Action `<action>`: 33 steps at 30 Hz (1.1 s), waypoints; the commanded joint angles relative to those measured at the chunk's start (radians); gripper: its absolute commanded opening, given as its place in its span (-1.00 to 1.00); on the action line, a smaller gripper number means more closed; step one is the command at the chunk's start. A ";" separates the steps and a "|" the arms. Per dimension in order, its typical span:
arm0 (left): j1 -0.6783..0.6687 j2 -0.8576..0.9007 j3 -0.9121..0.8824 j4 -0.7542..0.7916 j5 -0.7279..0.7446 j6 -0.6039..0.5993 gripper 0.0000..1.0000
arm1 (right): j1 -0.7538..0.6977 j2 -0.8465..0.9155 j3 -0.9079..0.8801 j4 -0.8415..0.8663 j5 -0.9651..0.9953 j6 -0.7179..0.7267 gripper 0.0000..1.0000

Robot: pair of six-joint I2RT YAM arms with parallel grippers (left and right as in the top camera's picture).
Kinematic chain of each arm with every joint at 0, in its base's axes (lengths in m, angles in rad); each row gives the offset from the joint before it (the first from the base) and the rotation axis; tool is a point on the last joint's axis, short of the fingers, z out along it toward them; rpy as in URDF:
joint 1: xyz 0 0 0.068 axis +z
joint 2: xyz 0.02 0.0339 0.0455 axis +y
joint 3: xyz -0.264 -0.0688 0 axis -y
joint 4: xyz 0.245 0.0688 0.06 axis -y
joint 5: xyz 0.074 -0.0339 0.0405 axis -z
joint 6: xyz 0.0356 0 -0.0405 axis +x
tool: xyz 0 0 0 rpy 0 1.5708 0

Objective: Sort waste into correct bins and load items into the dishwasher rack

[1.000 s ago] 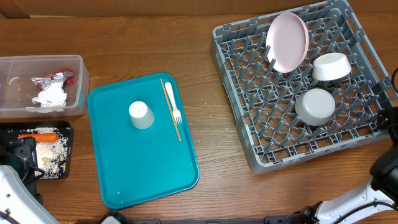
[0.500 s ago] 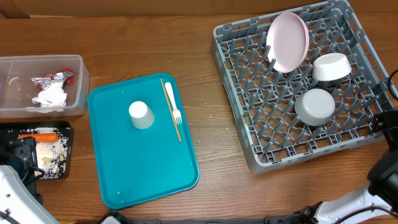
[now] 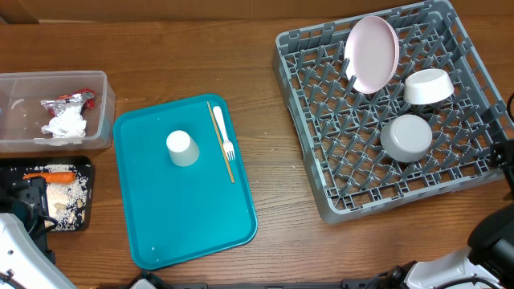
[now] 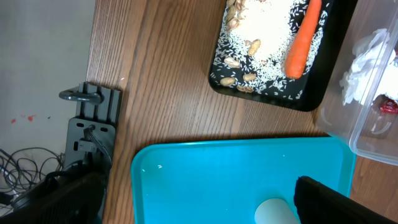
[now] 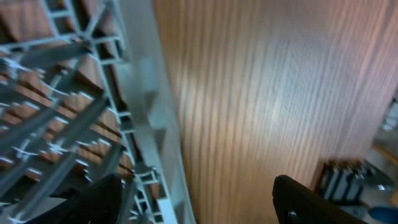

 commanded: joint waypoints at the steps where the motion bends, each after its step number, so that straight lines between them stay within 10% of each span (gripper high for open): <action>1: 0.005 -0.001 0.014 0.001 0.002 -0.017 1.00 | -0.002 -0.013 -0.040 0.057 0.001 -0.023 0.61; 33: 0.005 -0.001 0.014 0.001 0.002 -0.017 0.99 | -0.002 -0.253 -0.161 0.021 -0.061 -0.023 0.57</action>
